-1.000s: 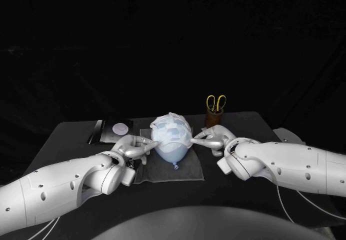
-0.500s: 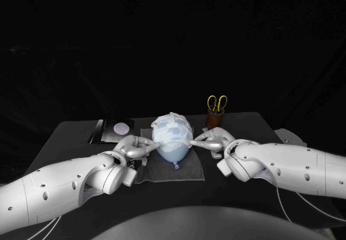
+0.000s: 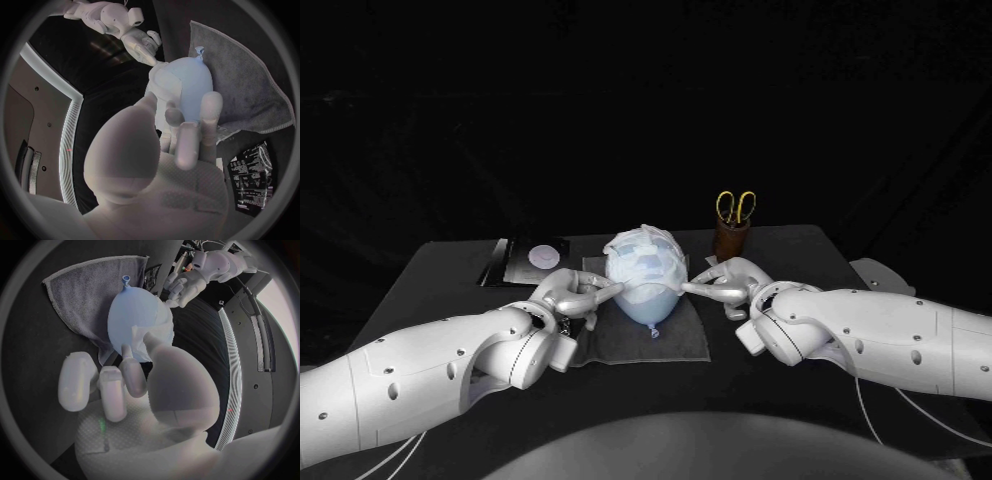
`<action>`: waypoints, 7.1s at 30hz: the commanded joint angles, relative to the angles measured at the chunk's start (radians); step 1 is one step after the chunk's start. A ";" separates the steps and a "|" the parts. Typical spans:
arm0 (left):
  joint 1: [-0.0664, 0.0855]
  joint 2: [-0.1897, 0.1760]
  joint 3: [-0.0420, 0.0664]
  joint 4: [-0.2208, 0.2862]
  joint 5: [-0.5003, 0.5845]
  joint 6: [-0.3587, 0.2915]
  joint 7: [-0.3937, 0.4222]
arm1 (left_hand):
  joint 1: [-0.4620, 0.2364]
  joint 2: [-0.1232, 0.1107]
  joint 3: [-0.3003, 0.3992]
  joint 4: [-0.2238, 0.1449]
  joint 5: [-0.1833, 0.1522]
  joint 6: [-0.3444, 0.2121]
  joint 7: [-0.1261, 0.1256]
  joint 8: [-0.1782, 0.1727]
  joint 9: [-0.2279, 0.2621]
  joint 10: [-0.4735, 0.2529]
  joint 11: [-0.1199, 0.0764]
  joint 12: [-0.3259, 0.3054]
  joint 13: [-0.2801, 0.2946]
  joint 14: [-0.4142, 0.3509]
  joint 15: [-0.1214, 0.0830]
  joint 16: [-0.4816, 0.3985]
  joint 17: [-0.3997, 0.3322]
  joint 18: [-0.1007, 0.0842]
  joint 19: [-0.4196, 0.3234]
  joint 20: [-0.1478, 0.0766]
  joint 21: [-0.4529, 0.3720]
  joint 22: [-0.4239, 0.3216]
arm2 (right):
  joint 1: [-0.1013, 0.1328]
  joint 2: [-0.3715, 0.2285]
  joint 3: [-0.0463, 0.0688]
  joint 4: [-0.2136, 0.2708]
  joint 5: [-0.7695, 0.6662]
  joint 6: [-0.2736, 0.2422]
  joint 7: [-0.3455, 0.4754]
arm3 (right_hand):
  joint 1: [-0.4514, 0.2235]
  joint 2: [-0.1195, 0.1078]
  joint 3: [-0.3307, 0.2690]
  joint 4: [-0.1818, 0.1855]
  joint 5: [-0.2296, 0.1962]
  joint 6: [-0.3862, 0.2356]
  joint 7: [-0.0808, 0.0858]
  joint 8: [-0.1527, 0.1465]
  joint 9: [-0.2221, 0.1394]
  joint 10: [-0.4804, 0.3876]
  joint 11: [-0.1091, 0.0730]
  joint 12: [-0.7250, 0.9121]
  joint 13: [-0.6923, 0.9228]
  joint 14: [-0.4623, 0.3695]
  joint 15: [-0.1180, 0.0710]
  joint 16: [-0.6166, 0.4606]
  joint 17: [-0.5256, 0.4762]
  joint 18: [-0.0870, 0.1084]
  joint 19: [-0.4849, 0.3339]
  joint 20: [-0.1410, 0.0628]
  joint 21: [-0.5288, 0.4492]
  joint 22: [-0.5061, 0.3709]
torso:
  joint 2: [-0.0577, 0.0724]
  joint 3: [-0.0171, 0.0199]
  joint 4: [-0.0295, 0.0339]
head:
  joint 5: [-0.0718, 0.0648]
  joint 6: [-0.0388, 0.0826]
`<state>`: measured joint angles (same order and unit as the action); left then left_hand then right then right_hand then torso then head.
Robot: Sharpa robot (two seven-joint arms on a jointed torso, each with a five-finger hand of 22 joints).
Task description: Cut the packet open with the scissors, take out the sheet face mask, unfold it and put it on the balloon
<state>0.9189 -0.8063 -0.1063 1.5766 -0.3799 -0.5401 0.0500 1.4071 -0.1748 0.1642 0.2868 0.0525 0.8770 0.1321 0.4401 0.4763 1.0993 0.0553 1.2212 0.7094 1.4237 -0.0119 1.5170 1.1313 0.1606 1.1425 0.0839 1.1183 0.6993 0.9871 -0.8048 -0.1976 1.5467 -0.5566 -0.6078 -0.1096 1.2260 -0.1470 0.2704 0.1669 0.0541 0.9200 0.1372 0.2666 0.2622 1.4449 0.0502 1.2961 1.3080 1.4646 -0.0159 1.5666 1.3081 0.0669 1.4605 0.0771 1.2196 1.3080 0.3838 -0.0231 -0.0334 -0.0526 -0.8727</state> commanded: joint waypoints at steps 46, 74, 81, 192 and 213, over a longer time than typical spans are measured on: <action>0.001 0.049 0.005 -0.040 -0.009 -0.063 -0.109 | 0.014 0.038 -0.029 0.004 -0.004 0.033 -0.009 0.012 -0.010 0.025 -0.009 0.032 0.055 0.021 -0.005 0.008 0.032 -0.013 0.023 -0.005 0.031 0.038 | 0.000 0.030 0.010 -0.001 0.061 -0.098 0.071 | 0.126 0.099 0.229 -0.168 -0.005 0.133 -0.072 0.160 0.116 0.046 -0.062 0.041 0.092 0.106 -0.056 0.004 0.263 -0.018 0.057 -0.043 0.104 0.197 | 0.000 0.0005 -0.0009 | -0.013 0.000; 0.003 0.071 0.008 -0.071 -0.039 -0.077 -0.156 | 0.007 0.052 -0.045 0.002 -0.004 0.052 -0.020 0.025 -0.009 0.046 -0.018 0.045 0.085 0.030 -0.012 0.009 0.052 -0.016 0.034 -0.010 0.046 0.061 | 0.000 -0.018 0.009 -0.003 -0.044 -0.053 -0.041 | 0.092 0.091 0.272 -0.186 -0.005 0.129 -0.075 0.182 0.138 0.046 -0.065 0.034 0.089 0.106 -0.058 0.004 0.263 -0.020 0.058 -0.045 0.111 0.199 | 0.001 0.0006 -0.0010 | -0.018 0.000; 0.003 0.070 0.008 -0.069 -0.040 -0.074 -0.154 | 0.010 0.053 -0.047 0.001 -0.004 0.053 -0.022 0.027 -0.009 0.047 -0.019 0.045 0.086 0.030 -0.013 0.009 0.052 -0.016 0.035 -0.011 0.047 0.061 | 0.000 -0.007 0.009 -0.027 -0.061 -0.129 -0.028 | 0.087 0.090 0.280 -0.190 -0.005 0.128 -0.076 0.186 0.141 0.047 -0.066 0.033 0.089 0.106 -0.059 0.004 0.263 -0.020 0.058 -0.045 0.111 0.199 | 0.000 0.0007 0.0003 | -0.019 0.000; -0.021 0.012 0.001 0.024 -0.580 -0.030 0.322 | 0.260 0.031 0.115 -0.053 -0.003 0.017 0.002 0.021 -0.054 -0.194 0.002 -0.226 -0.216 -0.175 0.006 -0.129 -0.346 0.023 -0.164 0.003 -0.121 -0.181 | 0.113 -0.164 0.019 0.203 0.167 0.232 0.116 | 0.061 0.090 0.307 -0.201 -0.005 0.113 -0.074 0.197 0.156 0.039 -0.064 0.013 0.079 0.106 -0.058 0.004 0.263 -0.018 0.055 -0.046 0.100 0.196 | 0.001 -0.0016 0.0004 | -0.011 0.000; -0.020 0.084 0.011 -0.005 -0.811 -0.145 0.125 | 0.119 -0.053 0.067 -0.002 -0.004 -0.035 0.026 0.050 -0.053 -0.186 0.026 -0.144 -0.167 -0.041 0.028 -0.024 -0.039 0.015 -0.105 0.026 -0.061 -0.112 | 0.126 -0.141 0.019 0.175 0.232 0.214 0.133 | 0.059 0.091 0.309 -0.202 -0.005 0.112 -0.074 0.198 0.158 0.039 -0.064 0.012 0.079 0.106 -0.058 0.004 0.263 -0.018 0.054 -0.046 0.100 0.196 | 0.002 -0.0006 -0.0022 | -0.007 0.000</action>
<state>0.8970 -0.7284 -0.0970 1.5737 -1.1284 -0.6385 0.2459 1.5358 -0.2281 0.2338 0.2856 0.0525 0.8477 0.1576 0.4866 0.4224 0.9204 0.0811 1.0732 0.5414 1.3780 0.0163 1.4897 1.0922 0.1731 1.0332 0.1108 1.0536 0.5865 1.1122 -0.9473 -0.1791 1.7209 -0.3412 -0.3964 0.0064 1.2838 -0.0659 0.5742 -0.0345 0.0438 1.0285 0.0608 0.4598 0.3948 1.4645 -0.0123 1.3115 1.3081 1.4644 -0.0659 1.5673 1.3074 0.0584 1.4638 0.0380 1.3205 1.3077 0.3848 -0.0228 -0.0351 -0.0595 -0.8727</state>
